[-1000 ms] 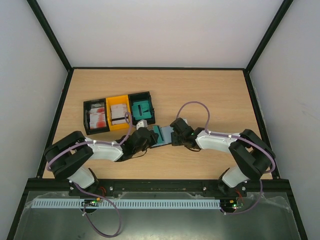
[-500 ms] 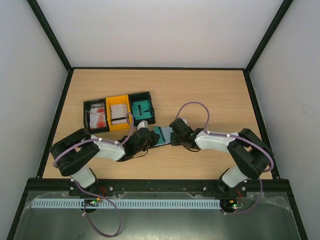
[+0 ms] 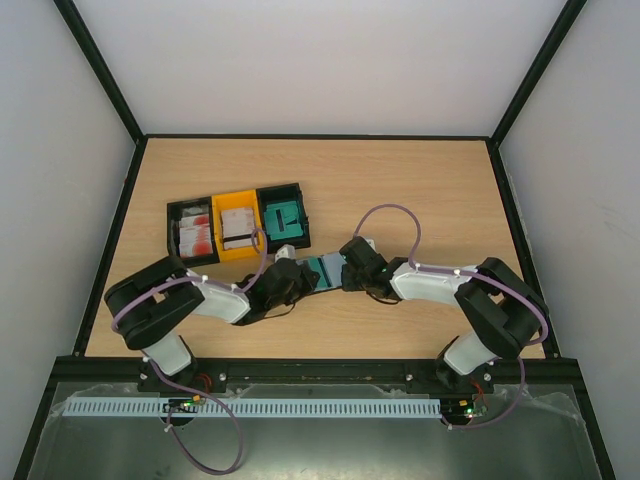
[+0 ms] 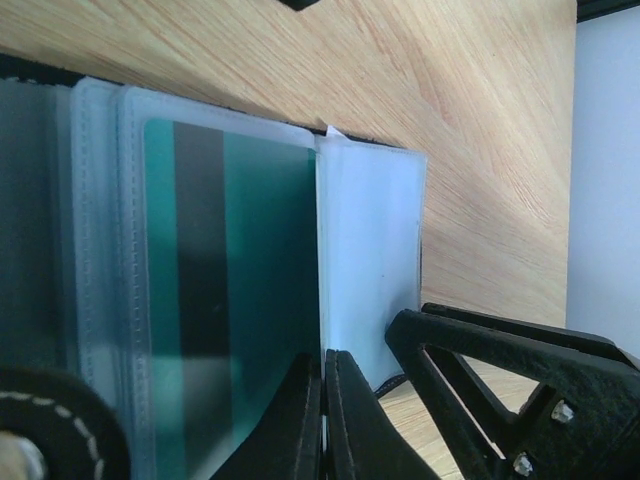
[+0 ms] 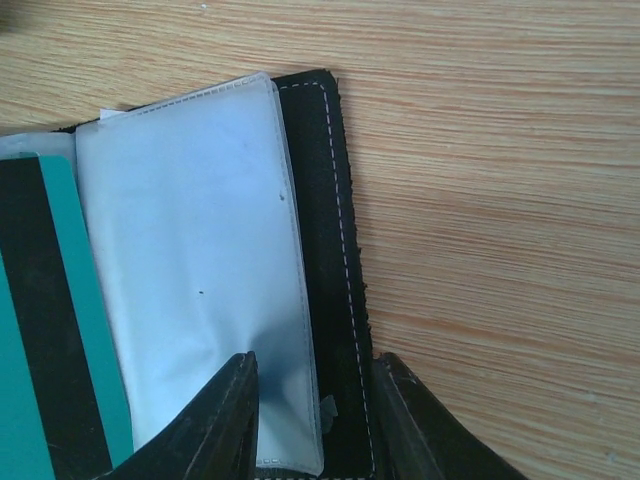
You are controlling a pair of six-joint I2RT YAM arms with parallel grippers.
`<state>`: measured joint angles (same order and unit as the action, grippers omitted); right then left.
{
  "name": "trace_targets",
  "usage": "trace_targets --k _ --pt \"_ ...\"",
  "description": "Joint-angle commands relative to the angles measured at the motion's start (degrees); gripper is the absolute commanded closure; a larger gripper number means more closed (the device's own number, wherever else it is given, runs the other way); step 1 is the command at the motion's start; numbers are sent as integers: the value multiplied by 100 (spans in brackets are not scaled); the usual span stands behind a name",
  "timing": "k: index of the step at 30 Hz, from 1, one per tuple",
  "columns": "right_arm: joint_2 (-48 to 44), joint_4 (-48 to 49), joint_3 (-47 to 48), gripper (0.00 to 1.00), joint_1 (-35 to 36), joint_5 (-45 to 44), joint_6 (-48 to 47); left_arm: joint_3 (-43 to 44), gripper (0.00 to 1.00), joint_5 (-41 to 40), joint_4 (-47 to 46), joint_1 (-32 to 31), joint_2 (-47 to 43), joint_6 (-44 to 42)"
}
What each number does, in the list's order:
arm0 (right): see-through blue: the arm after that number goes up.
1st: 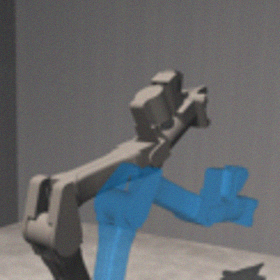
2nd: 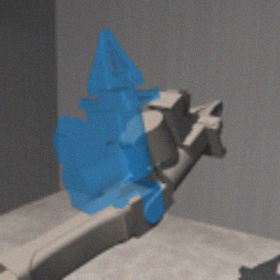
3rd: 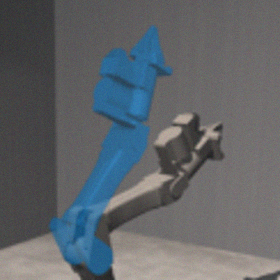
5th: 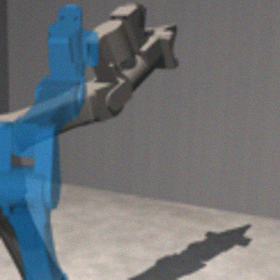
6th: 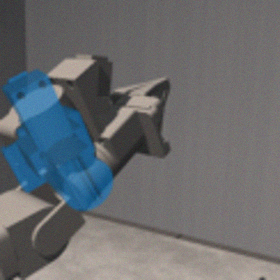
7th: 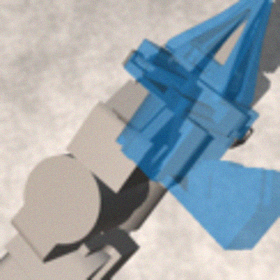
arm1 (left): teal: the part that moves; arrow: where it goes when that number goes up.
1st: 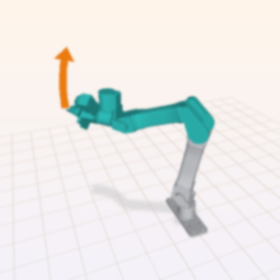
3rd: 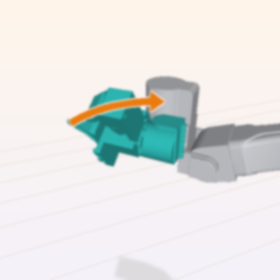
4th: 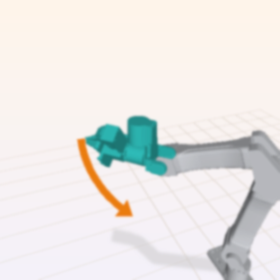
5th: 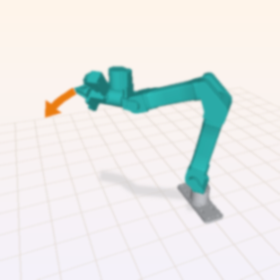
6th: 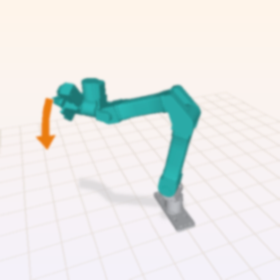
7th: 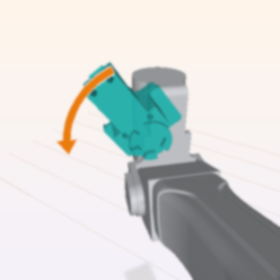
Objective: Put the credit cards into the card holder
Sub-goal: Insert the credit card into the card holder.
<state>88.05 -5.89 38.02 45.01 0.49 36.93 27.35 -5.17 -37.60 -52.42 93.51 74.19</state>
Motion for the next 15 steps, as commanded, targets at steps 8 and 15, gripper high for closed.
trace_targets --k 8,15 --pt "101 -63 -273 70 28 80 275 324 97 118 152 135 318 201" --pt "112 -45 -272 70 25 61 280 341 97 220 143 145 463 367"
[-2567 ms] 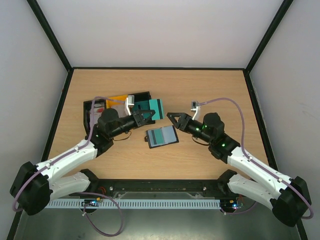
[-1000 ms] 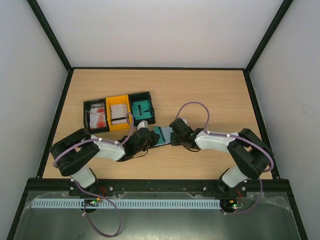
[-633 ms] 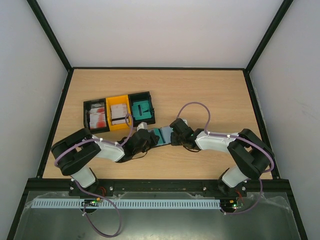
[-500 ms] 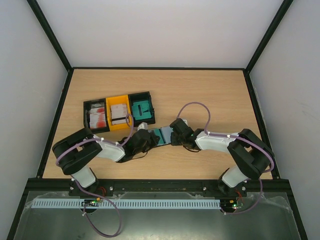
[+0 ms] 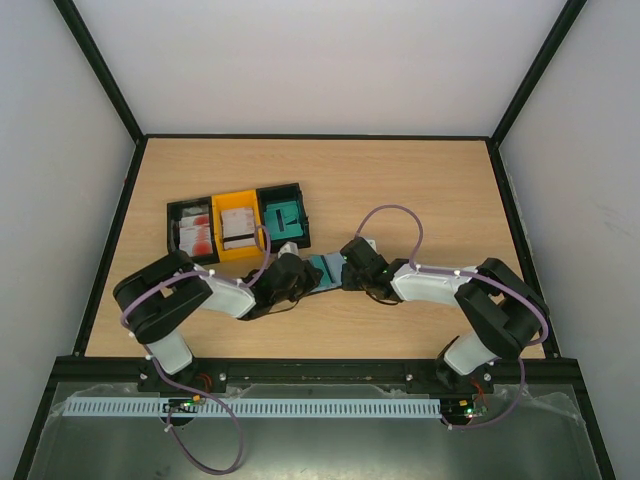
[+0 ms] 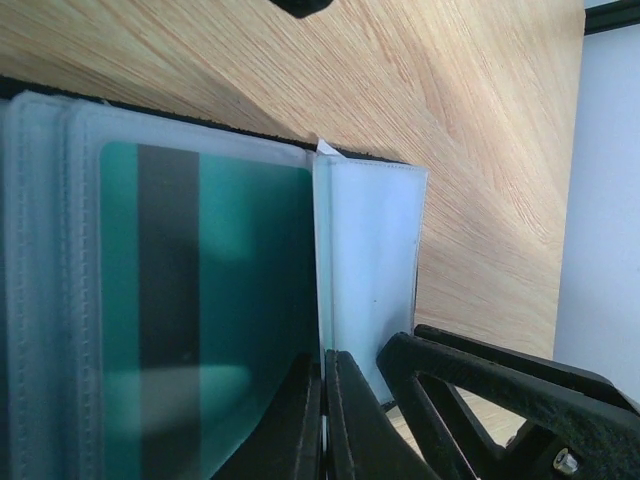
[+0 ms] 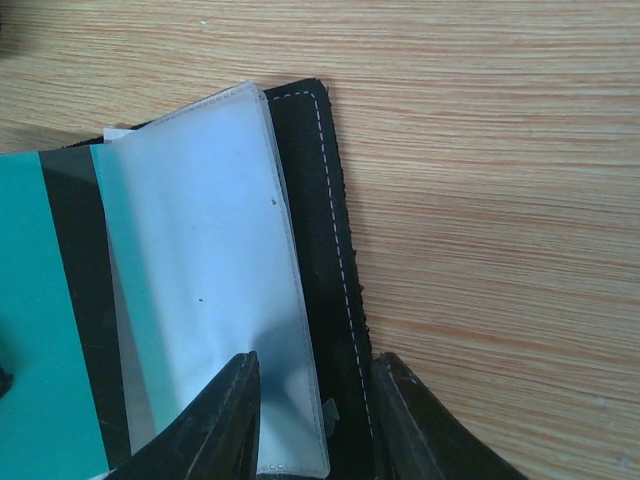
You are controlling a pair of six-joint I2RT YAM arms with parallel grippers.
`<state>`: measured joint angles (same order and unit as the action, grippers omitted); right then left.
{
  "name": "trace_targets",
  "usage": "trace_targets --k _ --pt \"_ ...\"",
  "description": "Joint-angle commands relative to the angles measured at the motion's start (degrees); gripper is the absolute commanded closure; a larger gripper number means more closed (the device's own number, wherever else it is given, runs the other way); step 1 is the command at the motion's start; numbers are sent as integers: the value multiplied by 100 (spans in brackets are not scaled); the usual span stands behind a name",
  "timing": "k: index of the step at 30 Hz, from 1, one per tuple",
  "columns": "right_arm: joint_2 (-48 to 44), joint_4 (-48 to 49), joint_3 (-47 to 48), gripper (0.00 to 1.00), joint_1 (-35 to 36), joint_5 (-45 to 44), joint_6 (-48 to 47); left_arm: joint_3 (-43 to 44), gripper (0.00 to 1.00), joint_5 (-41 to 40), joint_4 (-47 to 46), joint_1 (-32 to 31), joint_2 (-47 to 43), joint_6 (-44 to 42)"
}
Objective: Put the credit cards into the card holder
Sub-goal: Insert the credit card into the card holder.
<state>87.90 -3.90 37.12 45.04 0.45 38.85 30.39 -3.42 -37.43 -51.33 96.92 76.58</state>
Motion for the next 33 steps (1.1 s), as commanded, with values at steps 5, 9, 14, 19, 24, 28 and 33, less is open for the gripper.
trace_targets --k 5,9,14,19,24,28,33 --pt "205 -261 -112 70 27 55 88 57 97 132 38 -16 231 176" --pt "215 -244 -95 70 27 42 126 94 97 254 -73 -64 402 176" --pt "178 -127 -167 70 31 130 175 209 94 358 -188 -90 606 84" --pt "136 -102 -200 69 29 143 184 394 91 348 85 -91 633 -143" --pt "63 -111 -192 69 25 77 210 494 83 294 442 -114 617 -399" --pt "-22 -153 -212 69 30 -8 253 583 75 141 816 -197 506 -593" --pt "-151 -87 -249 69 31 120 238 802 65 -179 1500 -368 79 -925"
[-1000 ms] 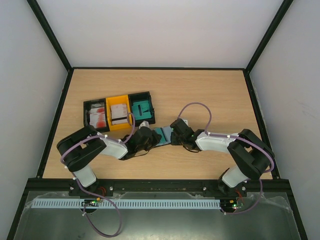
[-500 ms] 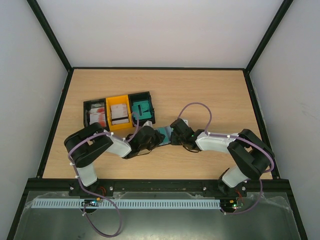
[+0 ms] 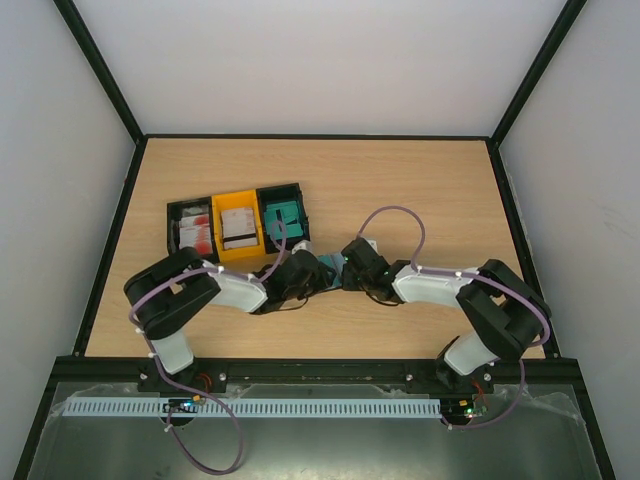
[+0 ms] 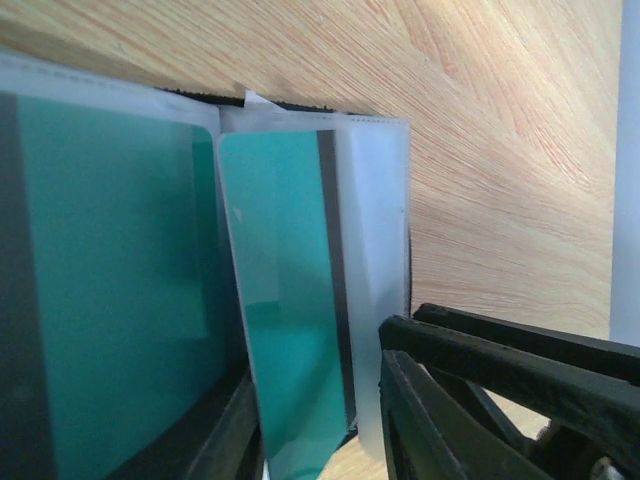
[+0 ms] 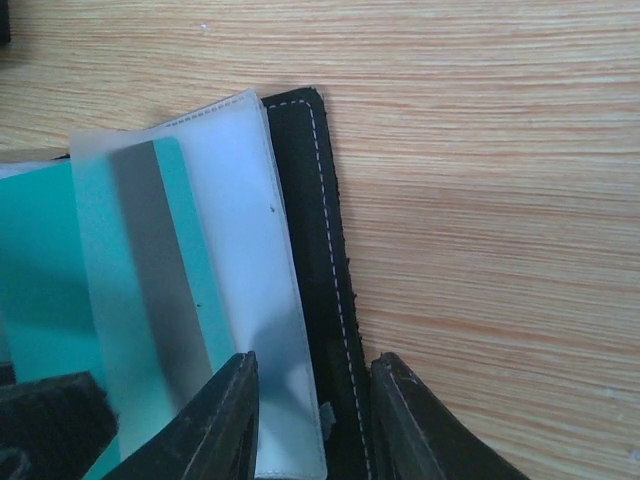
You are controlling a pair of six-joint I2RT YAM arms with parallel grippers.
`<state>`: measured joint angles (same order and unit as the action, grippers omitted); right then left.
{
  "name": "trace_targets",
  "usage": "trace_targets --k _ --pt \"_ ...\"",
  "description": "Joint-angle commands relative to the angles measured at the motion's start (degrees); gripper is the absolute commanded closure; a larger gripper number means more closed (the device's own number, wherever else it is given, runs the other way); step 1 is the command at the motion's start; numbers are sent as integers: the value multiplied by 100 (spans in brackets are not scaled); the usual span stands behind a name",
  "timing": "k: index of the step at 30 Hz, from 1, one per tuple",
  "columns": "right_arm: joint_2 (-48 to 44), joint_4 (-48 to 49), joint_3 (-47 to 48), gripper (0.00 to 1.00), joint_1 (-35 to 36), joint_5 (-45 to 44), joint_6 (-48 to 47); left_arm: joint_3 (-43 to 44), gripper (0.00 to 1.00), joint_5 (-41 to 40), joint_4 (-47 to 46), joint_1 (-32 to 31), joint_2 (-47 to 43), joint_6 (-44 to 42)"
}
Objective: Put the credit cards into the card holder
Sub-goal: Insert the credit card into the card holder.
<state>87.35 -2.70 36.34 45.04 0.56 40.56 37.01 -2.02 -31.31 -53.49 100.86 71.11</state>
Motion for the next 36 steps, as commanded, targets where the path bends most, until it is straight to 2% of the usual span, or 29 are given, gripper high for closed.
trace_targets --k 1,6,13,21,26,36 --pt "-110 -168 -186 69 25 185 73 159 63 -396 983 -189 -380 -412" --pt "-88 -53 -272 69 18 296 127 280 60 -780 1409 -315 -475 -442" --pt "-130 99 -397 69 12 385 198 358 60 -1207 1655 -337 -698 -669" --pt "-80 209 -419 69 -14 531 148 654 51 -1217 1742 -231 -428 -931" --pt "-43 269 -404 69 -39 617 105 705 50 -1193 1798 -162 -299 -1016" --pt "-75 333 -388 69 -123 735 51 905 69 -1065 2003 -109 -82 -1595"
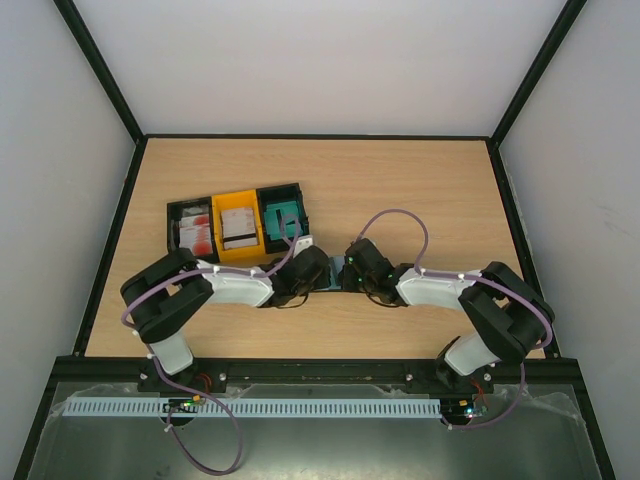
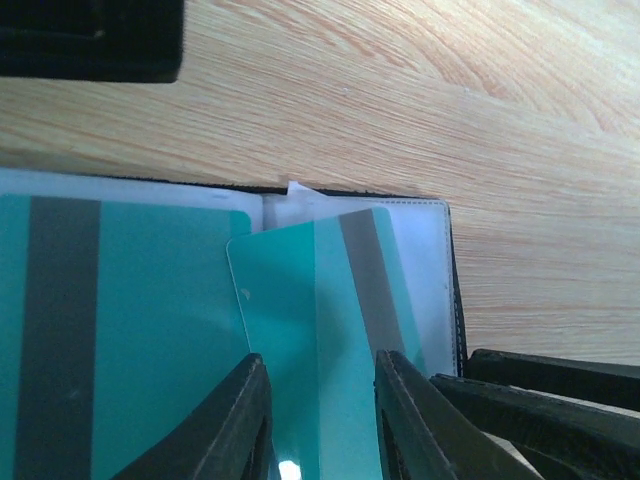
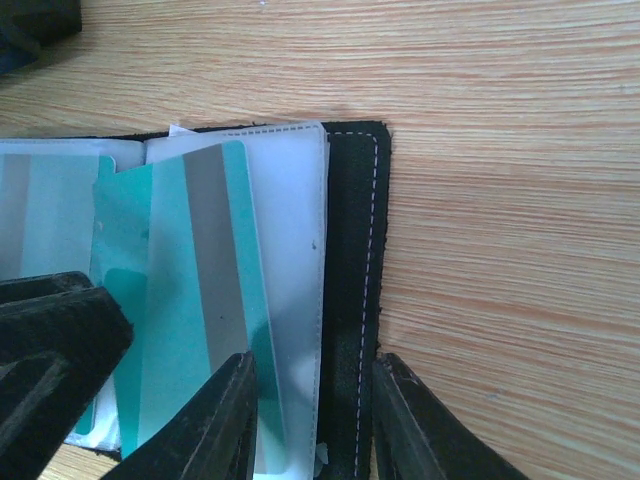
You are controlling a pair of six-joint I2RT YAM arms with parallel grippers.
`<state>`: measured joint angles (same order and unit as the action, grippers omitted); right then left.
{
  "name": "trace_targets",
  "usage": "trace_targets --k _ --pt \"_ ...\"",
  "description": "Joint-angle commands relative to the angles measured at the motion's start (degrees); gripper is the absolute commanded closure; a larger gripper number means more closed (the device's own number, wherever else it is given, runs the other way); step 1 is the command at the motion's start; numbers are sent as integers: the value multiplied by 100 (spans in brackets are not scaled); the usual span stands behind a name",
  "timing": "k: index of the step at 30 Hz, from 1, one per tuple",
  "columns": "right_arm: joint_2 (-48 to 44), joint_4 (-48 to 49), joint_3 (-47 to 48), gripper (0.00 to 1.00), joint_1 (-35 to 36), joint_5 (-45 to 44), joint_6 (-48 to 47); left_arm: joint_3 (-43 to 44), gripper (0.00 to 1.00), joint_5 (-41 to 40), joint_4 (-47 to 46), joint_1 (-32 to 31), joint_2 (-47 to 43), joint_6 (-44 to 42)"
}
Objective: Put the credit cards into the card holder
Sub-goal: Insert the credit card into the card holder.
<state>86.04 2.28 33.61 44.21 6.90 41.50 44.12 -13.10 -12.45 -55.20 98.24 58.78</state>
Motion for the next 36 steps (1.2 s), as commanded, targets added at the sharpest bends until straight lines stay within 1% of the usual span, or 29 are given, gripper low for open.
trace_targets --k 1,7,12,15,17,21,24,27,31,36 --pt "54 -167 -109 69 -42 102 -45 199 70 105 64 62 202 -424" --pt "8 -116 -136 69 -82 129 -19 239 66 323 -133 131 236 -705" --pt "-142 -61 -205 68 -109 80 22 217 62 209 -128 261 189 -705" --pt "-245 -36 -228 65 -130 9 34 234 56 105 -70 308 142 -657" --pt "-267 -25 -213 61 -140 18 24 290 53 100 -11 339 173 -630" --pt "-192 -32 -117 57 -182 0 16 507 52 52 261 386 342 -507" --pt "-114 56 -57 56 -208 -5 10 585 51 43 350 382 446 -410" --pt "-2 160 1 57 -262 76 14 725 51 7 528 385 599 -328" --pt "161 293 46 57 -324 229 16 894 50 -344 921 298 648 -172" --pt "260 419 34 60 -375 401 58 1050 50 -552 1055 108 535 -315"
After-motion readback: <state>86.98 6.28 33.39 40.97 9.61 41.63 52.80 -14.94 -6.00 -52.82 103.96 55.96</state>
